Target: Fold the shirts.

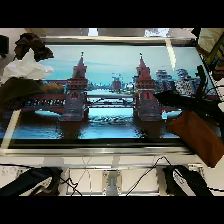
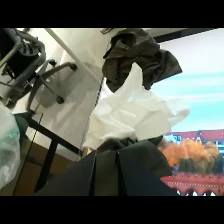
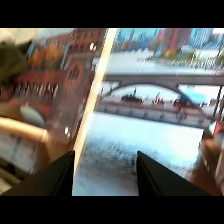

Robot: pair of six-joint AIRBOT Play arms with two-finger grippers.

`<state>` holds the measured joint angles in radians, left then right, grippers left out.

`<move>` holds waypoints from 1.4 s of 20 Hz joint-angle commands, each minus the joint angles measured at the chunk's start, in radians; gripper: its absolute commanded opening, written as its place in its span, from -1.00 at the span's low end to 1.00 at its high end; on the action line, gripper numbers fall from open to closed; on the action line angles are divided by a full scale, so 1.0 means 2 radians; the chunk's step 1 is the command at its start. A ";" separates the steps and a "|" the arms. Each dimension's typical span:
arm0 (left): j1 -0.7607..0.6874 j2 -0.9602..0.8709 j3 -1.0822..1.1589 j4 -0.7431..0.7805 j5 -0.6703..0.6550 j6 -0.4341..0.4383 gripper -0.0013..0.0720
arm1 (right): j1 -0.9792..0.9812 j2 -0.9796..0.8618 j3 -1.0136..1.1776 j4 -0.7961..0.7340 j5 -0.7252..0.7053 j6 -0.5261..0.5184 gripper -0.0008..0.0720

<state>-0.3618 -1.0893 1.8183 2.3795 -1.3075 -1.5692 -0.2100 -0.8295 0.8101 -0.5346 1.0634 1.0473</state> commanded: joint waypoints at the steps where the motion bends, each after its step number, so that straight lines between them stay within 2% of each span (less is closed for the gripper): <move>1: 0.000 -0.003 -0.001 0.005 0.022 -0.001 -0.52 | 0.000 0.000 -0.002 0.027 -0.092 0.006 0.19; 4: 0.000 -0.003 -0.001 0.004 0.039 -0.001 -0.52 | 0.000 0.000 -0.002 0.040 -0.124 0.040 0.19; 8: 0.009 -0.010 -0.001 0.011 0.050 -0.001 -0.52 | 0.010 0.000 -0.002 -0.002 -0.110 0.039 0.19; 12: 0.113 -0.049 -0.001 -0.003 0.044 -0.028 -0.52 | 0.054 0.000 -0.002 -0.081 -0.111 0.041 0.18; 13: 0.144 -0.061 -0.001 -0.017 0.053 -0.041 -0.52 | 0.065 0.000 -0.002 -0.089 -0.114 0.041 0.18; 16: 0.224 -0.104 -0.001 -0.087 0.089 -0.044 -0.50 | 0.096 -0.008 -0.002 -0.104 -0.132 0.041 0.06; 17: 0.250 -0.125 -0.001 -0.112 0.099 -0.044 -0.24 | 0.103 -0.014 -0.002 -0.106 -0.133 0.041 0.06; 19: 0.291 -0.171 0.004 -0.153 0.111 -0.044 0.03 | 0.114 -0.033 -0.002 -0.107 -0.131 0.047 0.06; 21: 0.319 -0.223 0.005 -0.184 0.131 -0.044 0.05 | 0.125 -0.052 -0.002 -0.108 -0.132 0.068 0.07; 24: 0.337 -0.296 0.006 -0.191 0.167 -0.043 0.05 | 0.131 -0.075 -0.002 -0.106 -0.133 0.090 0.08; 25: 0.340 -0.322 0.013 -0.191 0.173 -0.043 0.09 | 0.131 -0.080 -0.002 -0.107 -0.133 0.103 0.08; 26: 0.343 -0.354 0.026 -0.191 0.175 -0.043 0.25 | 0.131 -0.083 -0.002 -0.107 -0.135 0.111 0.09; 28: 0.346 -0.415 0.066 -0.194 0.176 -0.043 0.25 | 0.131 -0.084 -0.002 -0.107 -0.144 0.132 0.08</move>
<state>0.3054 -1.7622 1.8812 2.0163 -0.9882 -1.6554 0.0463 -0.9798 0.8066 -0.7464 0.7918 1.2472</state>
